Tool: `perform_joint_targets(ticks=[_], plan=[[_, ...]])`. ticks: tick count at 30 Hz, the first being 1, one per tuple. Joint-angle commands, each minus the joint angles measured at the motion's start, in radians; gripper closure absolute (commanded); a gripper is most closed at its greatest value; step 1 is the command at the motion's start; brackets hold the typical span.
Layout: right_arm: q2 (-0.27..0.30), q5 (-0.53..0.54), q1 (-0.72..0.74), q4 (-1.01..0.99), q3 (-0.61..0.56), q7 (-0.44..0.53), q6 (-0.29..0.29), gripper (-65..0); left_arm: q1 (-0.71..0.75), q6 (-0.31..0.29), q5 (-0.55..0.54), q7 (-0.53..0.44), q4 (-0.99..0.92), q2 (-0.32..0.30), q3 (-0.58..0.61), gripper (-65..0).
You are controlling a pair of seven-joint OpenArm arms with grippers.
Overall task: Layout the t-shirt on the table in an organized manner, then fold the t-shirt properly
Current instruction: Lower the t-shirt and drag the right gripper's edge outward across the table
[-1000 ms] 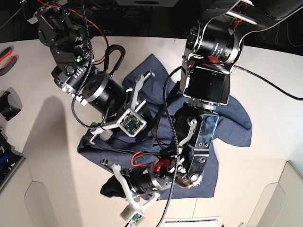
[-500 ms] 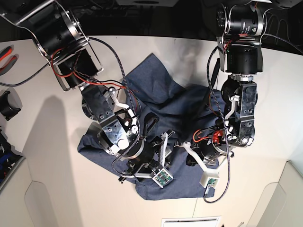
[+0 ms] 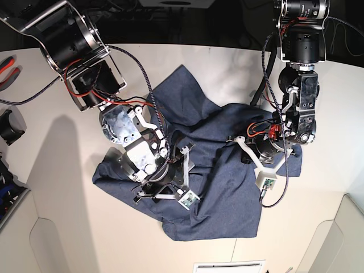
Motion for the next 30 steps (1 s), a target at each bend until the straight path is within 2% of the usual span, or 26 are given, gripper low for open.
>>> perform_joint_targets(ticks=[1,5,11,13,15,16,26,28,29,30], plan=[[-0.006,-0.018,0.031,-0.008,0.004,0.013,-0.021,-31.7,-0.019,-0.004,-0.010,-0.018,0.018,-0.005,-0.002,0.0],[-0.006,-0.024,0.033,-0.055,0.004,0.097,-0.034,-31.7,-0.019,-0.004,-0.011,-0.028,0.018,-0.005,-0.002,0.0],[-0.008,-0.064,0.034,-0.063,0.004,0.127,-0.080,-29.9,-0.019,-0.004,-0.011,-0.032,0.018,-0.005,-0.002,0.0],[-0.006,-0.065,0.035,-0.067,0.004,0.147,-0.085,-19.2,-0.019,-0.004,-0.011,-0.033,0.018,-0.005,-0.002,0.0],[-0.003,-0.064,0.033,-0.068,0.004,0.172,-0.085,-3.8,-0.019,-0.004,-0.011,-0.033,0.018,-0.005,-0.002,0.0],[-0.003,-0.064,0.032,-0.069,0.004,0.174,-0.085,0.0,-0.019,-0.004,-0.011,-0.033,0.018,-0.005,-0.002,0.0],[0.025,-0.065,0.033,-0.068,0.004,0.167,-0.087,0.0,-0.019,-0.004,-0.010,-0.053,0.018,-0.005,-0.002,0.0],[0.024,-0.064,0.032,-0.068,0.004,0.167,-0.105,0.0,-0.019,-0.004,-0.010,-0.055,0.018,-0.005,-0.002,0.0],[0.024,-0.064,0.032,-0.068,0.004,0.167,-0.105,-7.0,-0.019,-0.004,-0.010,-0.055,0.018,-0.005,-0.002,0.0],[0.024,-0.064,0.032,-0.068,0.004,0.167,-0.105,-18.0,-0.019,-0.004,-0.010,-0.055,0.018,-0.005,-0.002,0.0]])
